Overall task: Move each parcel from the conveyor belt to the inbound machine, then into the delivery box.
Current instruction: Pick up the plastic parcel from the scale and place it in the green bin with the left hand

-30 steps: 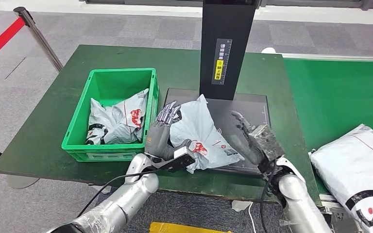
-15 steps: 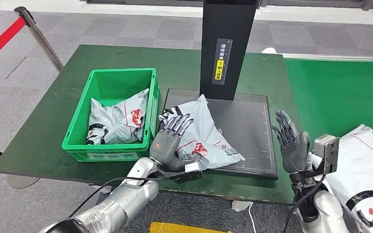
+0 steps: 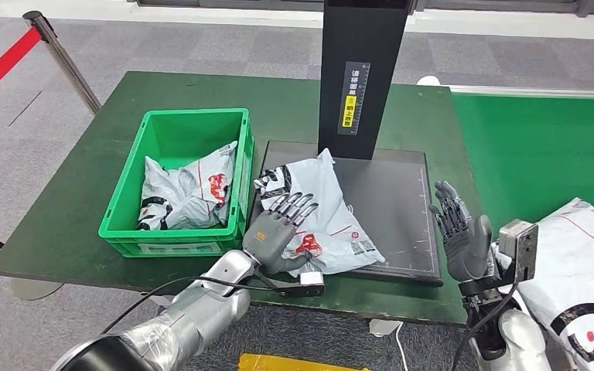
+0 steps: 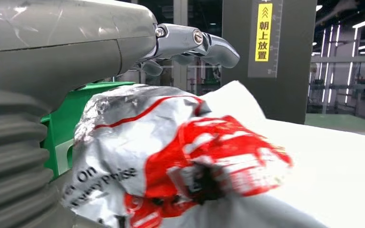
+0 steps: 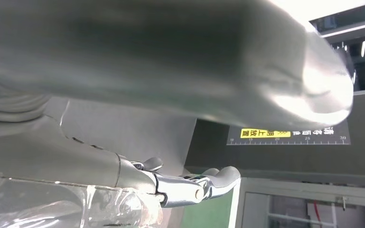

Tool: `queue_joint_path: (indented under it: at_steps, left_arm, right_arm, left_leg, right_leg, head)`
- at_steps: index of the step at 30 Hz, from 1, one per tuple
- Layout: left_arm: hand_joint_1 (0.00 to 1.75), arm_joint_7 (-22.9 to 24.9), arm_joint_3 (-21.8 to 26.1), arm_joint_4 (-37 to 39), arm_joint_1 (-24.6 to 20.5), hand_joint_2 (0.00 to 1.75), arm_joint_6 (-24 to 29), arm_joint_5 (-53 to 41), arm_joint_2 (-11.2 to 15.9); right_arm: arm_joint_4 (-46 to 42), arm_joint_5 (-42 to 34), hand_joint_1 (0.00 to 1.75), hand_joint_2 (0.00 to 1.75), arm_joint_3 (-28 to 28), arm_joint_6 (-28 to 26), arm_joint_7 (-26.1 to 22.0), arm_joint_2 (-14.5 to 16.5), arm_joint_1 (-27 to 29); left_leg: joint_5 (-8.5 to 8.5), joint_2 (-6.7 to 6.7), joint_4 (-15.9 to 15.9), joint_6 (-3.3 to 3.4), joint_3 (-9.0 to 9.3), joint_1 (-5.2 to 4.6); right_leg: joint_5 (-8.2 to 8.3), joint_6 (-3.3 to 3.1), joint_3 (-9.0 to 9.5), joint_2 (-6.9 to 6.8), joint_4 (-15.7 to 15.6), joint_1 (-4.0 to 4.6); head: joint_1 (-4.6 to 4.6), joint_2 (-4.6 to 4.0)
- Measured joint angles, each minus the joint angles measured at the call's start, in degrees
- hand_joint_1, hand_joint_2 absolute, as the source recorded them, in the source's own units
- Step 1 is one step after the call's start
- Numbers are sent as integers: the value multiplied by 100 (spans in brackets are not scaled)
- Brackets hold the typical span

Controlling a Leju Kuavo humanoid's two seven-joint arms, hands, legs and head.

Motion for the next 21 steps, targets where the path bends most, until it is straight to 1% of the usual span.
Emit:
queue_joint_path:
  at_steps: [6, 7, 10, 11, 15, 21]
  left_arm:
    - [0, -111, -10, 79, -81, 175, -277, 136, 48]
    - [4, -129, -10, 85, -94, 175, -308, 158, 59]
    - [135, -175, -8, 108, -126, 175, -454, 257, 89]
    - [175, -203, 2, 117, -132, 175, -535, 322, 96]
    - [175, -357, 98, 143, -137, 175, -799, 545, 129]
    - [175, -458, 201, 178, -135, 175, -837, 574, 163]
  right_arm:
    - [-64, 112, 0, 0, 0, 126, 9, 98, 151]
    - [-64, 122, 0, 0, 0, 144, 0, 106, 169]
    - [-63, 135, 0, 0, 0, 188, -24, 121, 188]
    - [-62, 143, 0, 0, 0, 208, -35, 129, 188]
    - [-50, 193, 0, 0, 0, 249, -70, 190, 185]
    - [-22, 247, 0, 0, 1, 299, -72, 307, 181]
  left_leg:
    - [-1, -2, -2, 0, 0, 0]
    - [0, -2, -2, 0, 0, 0]
    - [1, -1, -2, 1, 2, 0]
    - [2, -1, -2, 2, 3, 0]
    - [6, -2, -2, 5, 3, 0]
    - [7, -2, -2, 5, 2, 0]
  right_leg:
    - [0, 0, 1, -2, 0, 0]
    - [0, 0, 1, -2, 0, 0]
    - [0, 0, 4, -2, 0, 0]
    - [0, 1, 5, -2, 0, 0]
    - [3, 3, 7, -2, 0, 1]
    - [4, 5, 7, -2, 0, 0]
  head:
    - [0, 0]
    - [0, 0]
    - [1, 0]
    - [1, 0]
    - [1, 0]
    - [1, 0]
